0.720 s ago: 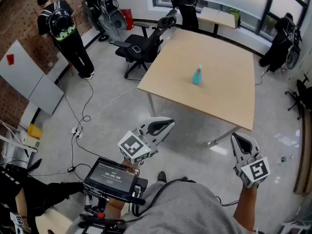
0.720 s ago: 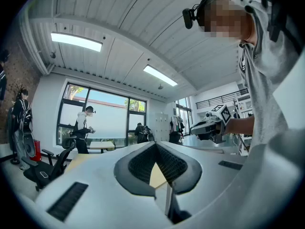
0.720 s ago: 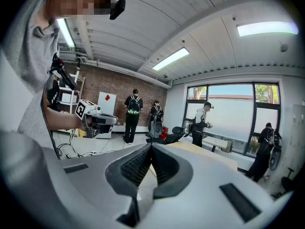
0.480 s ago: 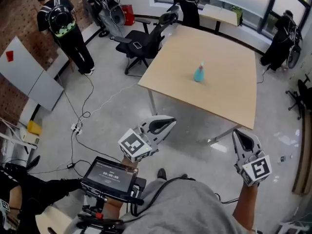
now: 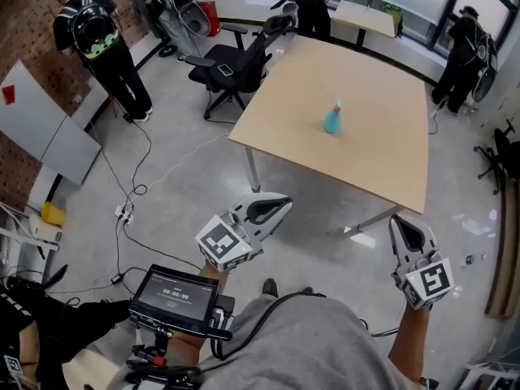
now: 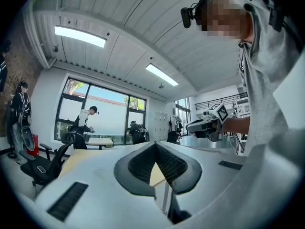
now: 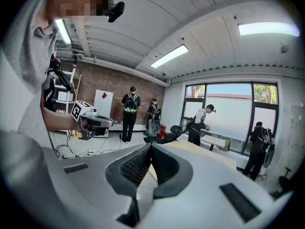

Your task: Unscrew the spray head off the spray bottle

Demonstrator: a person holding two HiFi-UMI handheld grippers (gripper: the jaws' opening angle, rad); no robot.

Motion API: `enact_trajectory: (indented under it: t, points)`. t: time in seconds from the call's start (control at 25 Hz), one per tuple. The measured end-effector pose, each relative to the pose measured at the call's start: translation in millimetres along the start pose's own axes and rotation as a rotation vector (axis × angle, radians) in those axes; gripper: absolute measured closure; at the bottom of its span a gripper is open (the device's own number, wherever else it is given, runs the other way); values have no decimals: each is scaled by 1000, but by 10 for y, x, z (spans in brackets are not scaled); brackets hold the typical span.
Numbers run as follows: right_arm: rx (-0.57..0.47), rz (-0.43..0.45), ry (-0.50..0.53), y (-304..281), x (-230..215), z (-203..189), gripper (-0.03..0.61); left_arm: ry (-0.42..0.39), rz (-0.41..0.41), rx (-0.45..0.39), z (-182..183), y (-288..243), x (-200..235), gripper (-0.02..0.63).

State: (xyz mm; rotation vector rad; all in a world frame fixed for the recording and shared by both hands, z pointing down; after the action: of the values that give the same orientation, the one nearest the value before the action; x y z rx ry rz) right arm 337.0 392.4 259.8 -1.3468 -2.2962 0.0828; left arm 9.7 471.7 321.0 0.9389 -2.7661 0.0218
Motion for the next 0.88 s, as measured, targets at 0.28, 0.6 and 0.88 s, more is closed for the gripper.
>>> enact_trajectory:
  t: [0.28, 0.6, 0.88]
  points:
    - [15, -60, -11, -380, 118, 201, 574, 20, -34, 3, -40, 210, 383, 611]
    - [40, -87, -20, -605, 198, 187, 574, 57, -50, 16, -97, 328, 635, 611]
    - [89, -72, -40, -977, -164, 106, 574, 102, -26, 29, -198, 55, 949, 611]
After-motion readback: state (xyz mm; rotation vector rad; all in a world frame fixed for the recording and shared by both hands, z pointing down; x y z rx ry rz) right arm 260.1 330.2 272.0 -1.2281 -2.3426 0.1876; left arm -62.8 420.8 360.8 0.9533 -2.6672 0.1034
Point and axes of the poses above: the fingertips, and each gripper's own axes: y backward along the fingers, x to its left, z out of its top, the point moved 9 cm from there along y, backward along the fingers, and after that the axes turned 10 degrees about y, right-handed, at the moved point
